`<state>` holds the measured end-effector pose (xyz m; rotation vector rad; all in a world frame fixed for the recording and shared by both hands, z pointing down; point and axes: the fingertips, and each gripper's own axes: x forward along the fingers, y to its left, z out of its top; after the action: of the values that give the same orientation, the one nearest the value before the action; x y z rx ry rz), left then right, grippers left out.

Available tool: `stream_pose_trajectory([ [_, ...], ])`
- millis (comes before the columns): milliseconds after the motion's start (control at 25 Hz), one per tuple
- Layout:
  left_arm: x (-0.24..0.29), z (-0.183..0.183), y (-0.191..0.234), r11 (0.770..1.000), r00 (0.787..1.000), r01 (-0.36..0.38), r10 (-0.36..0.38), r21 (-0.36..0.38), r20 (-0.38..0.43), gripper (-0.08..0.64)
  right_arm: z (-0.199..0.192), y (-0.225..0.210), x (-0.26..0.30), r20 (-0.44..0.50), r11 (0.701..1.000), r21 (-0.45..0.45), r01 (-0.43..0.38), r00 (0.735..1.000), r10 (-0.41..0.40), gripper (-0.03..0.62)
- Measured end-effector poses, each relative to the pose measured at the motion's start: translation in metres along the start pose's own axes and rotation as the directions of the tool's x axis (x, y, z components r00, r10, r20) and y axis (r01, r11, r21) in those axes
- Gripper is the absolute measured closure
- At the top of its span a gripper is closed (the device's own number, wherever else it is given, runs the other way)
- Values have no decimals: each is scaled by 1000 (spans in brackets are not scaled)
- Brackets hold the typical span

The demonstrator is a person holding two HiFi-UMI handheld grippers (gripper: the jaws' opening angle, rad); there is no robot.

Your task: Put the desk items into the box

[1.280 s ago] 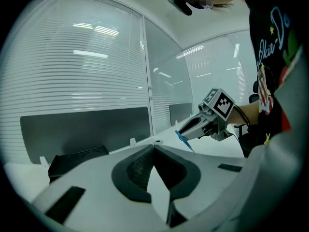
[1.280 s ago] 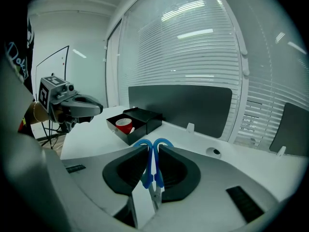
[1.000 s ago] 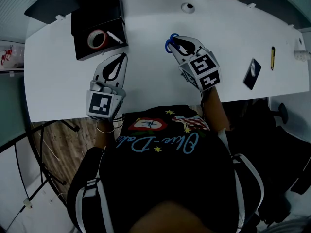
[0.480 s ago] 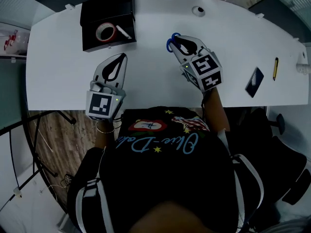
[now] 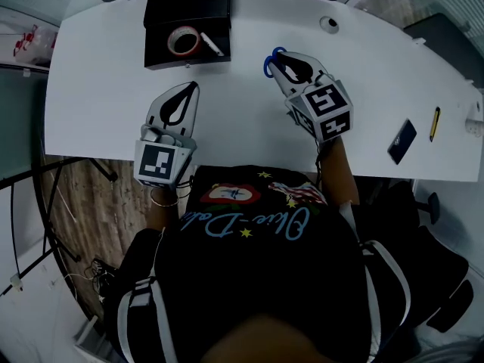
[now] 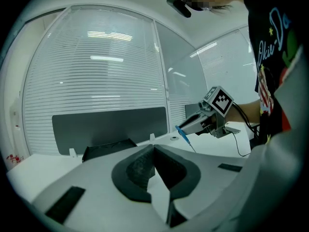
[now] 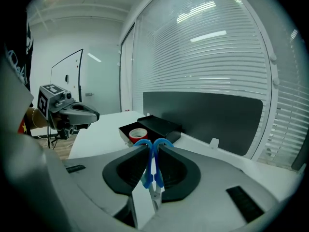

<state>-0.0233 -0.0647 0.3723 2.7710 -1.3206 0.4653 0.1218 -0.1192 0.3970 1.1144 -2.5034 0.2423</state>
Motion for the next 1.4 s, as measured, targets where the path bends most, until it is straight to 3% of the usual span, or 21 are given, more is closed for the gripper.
stream_pose_trajectory([
  [760,-35,-4,66,999,999,-49,49,-5,-16,560,54,30,53,46,999,2,-39,998,38,515],
  [1120,-63,-31,120,993,994,-113,112,-43,-17,560,80,53,110,63,998,-30,-62,996,64,515],
  [1400,-73,-27,127,987,988,-152,151,-51,-27,560,93,57,118,72,994,-42,-98,992,101,515],
])
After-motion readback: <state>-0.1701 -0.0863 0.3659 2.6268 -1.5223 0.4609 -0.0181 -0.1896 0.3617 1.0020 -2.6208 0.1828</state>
